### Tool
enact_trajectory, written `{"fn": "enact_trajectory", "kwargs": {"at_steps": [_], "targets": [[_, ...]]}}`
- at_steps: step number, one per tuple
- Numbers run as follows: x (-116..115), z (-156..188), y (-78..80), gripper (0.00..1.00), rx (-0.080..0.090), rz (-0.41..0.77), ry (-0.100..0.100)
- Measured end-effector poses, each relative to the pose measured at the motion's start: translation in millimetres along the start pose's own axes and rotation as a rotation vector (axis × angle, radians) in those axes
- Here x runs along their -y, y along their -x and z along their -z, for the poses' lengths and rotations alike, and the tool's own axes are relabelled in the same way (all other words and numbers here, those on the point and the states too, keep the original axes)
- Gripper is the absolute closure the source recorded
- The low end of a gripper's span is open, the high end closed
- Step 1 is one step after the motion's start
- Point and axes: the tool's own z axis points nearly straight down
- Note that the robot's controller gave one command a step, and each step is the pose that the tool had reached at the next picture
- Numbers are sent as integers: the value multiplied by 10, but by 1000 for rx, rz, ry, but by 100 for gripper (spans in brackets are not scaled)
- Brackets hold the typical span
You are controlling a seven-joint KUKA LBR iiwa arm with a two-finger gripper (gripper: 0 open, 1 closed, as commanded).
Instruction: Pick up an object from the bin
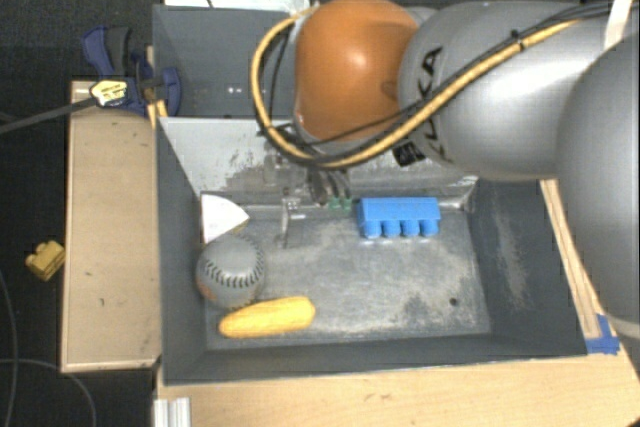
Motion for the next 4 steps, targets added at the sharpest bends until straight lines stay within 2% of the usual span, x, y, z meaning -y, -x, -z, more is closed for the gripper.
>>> {"fn": "enact_trajectory", "kwargs": {"at_steps": [1,2,3,4], "targets": [[27,-290,-104,0,-9,25,-4],[-177,-187,-55,0,-8,-280,-4],[-112,199,22,0,-8,-170,-4],[-138,339,41,0,-2,-145,-2]]}}
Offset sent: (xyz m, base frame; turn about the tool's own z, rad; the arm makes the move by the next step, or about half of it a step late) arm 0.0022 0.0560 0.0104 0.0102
